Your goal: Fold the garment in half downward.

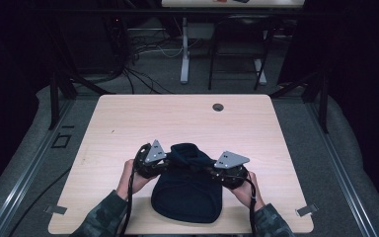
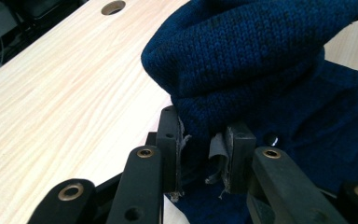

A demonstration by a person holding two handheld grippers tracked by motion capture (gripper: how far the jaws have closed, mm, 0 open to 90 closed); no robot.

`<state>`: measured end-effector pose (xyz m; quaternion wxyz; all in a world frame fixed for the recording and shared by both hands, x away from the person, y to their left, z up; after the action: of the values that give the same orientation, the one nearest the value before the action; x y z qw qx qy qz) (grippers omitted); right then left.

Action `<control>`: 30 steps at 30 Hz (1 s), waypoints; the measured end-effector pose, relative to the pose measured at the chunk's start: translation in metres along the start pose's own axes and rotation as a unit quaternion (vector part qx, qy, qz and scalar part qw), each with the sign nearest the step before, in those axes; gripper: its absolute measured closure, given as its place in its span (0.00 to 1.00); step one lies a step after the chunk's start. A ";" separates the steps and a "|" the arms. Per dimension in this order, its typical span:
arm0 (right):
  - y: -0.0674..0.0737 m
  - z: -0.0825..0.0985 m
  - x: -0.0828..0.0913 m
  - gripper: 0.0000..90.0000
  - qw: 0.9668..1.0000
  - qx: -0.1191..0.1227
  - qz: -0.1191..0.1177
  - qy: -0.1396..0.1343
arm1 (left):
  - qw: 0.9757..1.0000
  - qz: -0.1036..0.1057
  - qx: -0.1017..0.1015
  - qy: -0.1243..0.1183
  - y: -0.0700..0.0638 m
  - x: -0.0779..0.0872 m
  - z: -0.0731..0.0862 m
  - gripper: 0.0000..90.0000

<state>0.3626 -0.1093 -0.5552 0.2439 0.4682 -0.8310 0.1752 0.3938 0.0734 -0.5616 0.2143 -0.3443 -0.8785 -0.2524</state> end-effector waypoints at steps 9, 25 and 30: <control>0.008 0.007 0.001 0.79 1.000 -0.018 -0.007 0.008 | 1.000 0.004 -0.009 0.002 -0.005 0.004 0.005 0.80; 0.023 0.021 -0.003 0.79 0.999 -0.012 -0.019 0.029 | 0.999 0.028 -0.010 0.024 -0.023 0.010 0.021 0.78; 0.027 0.024 -0.002 0.79 0.999 -0.008 -0.020 0.035 | 0.999 0.027 -0.010 0.031 -0.026 0.011 0.024 0.75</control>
<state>0.3341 -0.1068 -0.5773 0.2801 0.4768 -0.8136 0.1798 0.3629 0.0769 -0.5819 0.2453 -0.3620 -0.8592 -0.2656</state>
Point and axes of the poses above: each handheld gripper's, and its own axes: x roughly backward along the jaws, z roughly out of its underside, y roughly to its left, the point moved 8 cm from there along -x, roughly forward along the jaws, and after that the axes turned 11 degrees about -z, right-handed, at the moved point
